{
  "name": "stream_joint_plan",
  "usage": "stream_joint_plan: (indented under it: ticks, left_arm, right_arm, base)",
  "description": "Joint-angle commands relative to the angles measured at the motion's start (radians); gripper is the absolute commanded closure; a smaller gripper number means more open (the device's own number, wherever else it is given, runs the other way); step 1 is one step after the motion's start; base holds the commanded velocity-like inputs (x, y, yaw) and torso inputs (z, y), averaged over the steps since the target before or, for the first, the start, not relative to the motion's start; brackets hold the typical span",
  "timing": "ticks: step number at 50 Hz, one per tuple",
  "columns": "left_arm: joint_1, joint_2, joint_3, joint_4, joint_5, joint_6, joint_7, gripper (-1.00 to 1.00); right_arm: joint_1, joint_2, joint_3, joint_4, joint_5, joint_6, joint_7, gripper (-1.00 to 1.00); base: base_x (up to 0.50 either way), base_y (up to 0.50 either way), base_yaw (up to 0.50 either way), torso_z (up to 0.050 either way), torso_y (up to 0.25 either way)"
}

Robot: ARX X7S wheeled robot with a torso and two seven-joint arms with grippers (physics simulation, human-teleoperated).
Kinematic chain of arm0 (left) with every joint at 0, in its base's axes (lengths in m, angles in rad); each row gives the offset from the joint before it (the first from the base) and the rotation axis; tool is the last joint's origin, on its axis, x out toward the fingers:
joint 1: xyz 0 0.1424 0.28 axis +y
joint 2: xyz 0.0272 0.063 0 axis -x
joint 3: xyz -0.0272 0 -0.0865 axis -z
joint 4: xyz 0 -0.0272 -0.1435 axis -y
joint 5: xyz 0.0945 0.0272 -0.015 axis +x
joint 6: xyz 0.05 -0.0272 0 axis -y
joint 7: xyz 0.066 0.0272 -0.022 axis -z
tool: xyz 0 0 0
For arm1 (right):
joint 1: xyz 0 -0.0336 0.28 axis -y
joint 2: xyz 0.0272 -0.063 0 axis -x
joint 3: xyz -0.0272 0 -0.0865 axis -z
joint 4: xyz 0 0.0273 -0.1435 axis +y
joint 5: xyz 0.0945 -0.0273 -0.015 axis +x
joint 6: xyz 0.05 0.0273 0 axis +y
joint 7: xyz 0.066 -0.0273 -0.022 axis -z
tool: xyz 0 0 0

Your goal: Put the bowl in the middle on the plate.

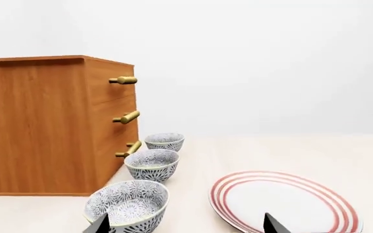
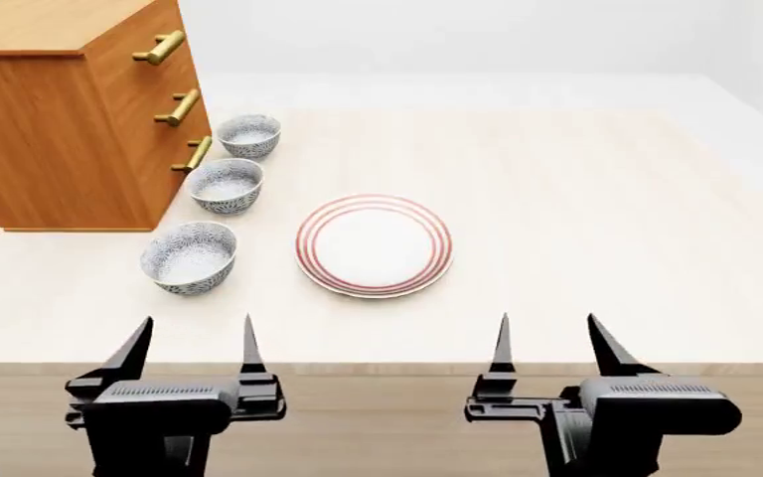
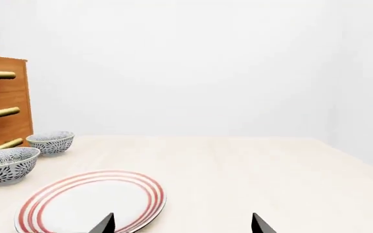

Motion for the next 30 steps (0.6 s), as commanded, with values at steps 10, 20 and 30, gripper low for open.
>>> stream_joint_plan:
  ticks: [10,20,30]
  left_arm:
    - [0.032,-0.033,0.005,0.168,-0.022,-0.074,-0.041,-1.0]
    - [0.034,-0.045,0.01,0.18,-0.033,-0.077,-0.051,-1.0]
    - [0.034,-0.054,0.015,0.18,-0.038,-0.071,-0.062,-1.0]
  right_arm:
    - [-0.024,0.032,-0.01,-0.155,0.058,0.059,0.017,-1.0]
    - [-0.022,0.041,-0.018,-0.152,0.067,0.065,0.03,-1.0]
    - [-0.019,0.051,-0.029,-0.148,0.067,0.069,0.043,-1.0]
  base:
    - [0.07,0.0,0.0,0.0,0.0]
    - [0.5,0.0,0.0,0.0,0.0]
    - [0.5,0.0,0.0,0.0,0.0]
